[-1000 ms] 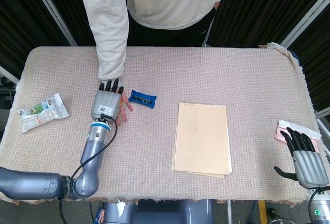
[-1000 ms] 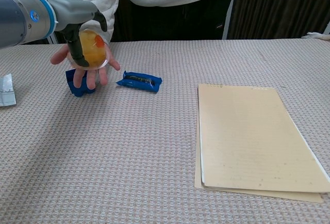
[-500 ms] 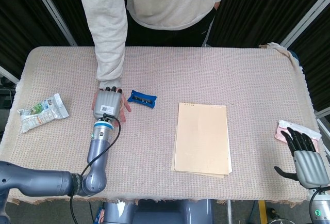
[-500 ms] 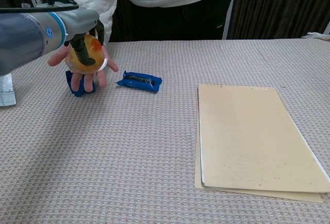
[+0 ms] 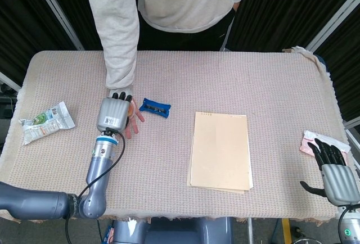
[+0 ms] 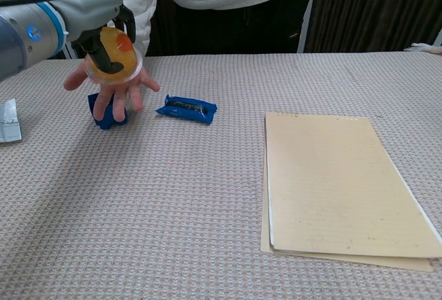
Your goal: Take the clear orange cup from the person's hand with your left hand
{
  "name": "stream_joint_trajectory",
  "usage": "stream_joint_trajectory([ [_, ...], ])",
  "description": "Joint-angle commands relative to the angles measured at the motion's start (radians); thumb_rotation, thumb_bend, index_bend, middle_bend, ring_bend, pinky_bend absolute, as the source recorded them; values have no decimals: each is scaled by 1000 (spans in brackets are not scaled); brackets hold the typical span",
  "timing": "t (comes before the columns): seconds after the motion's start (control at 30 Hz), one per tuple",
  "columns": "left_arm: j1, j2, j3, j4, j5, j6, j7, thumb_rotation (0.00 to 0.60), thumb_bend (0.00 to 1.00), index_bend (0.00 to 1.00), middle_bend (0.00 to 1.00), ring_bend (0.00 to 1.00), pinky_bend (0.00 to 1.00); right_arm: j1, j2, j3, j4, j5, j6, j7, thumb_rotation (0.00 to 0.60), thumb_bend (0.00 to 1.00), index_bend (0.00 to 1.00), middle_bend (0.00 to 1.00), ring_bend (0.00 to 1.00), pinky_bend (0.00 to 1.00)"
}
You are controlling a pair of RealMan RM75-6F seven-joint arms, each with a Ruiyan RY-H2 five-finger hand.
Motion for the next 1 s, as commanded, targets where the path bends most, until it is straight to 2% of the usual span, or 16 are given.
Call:
stream_joint_trajectory([
  [0.03,43,92,19,-136,82,25,-41,600,589,797,538,496,589,-2,1,0,0,2,2,0,600,72,83,0,0,0],
  [0.13,80,163,59,-242,147,35,-64,600,588,796,539,497,589,-3,2,1,1,4,4,0,600,72,83,0,0,0],
  [0.27,151,284,152,-393,247,35,-99,600,589,796,539,496,589,-4,1,2,0,8,4,-4,600,73,83,0,0,0],
  [0.33,176,321,192,-425,287,27,-115,600,590,796,539,496,588,-4,1,3,-1,9,5,-8,600,73,83,0,0,0],
  [0.47,248,384,316,-454,396,-1,-165,600,587,797,539,497,588,-5,-1,5,-5,14,7,-13,600,72,83,0,0,0],
  [0.57,294,399,398,-426,462,-31,-208,600,588,796,540,497,588,-5,-2,7,-7,17,6,-14,600,72,83,0,0,0],
  [0.63,333,386,452,-364,510,-64,-259,600,589,797,539,497,588,-4,-3,7,-9,18,5,-17,600,72,83,0,0,0],
  [0.73,357,352,487,-288,522,-104,-284,600,588,797,539,496,587,-5,-3,8,-9,18,7,-19,600,73,83,0,0,0],
  [0.87,377,278,506,-178,529,-145,-283,600,588,796,535,492,583,-5,-3,8,-11,20,6,-19,600,72,83,0,0,0],
  [1.0,393,174,482,-56,521,-169,-276,600,588,772,495,459,555,-5,-3,9,-10,20,5,-19,600,73,83,0,0,0],
])
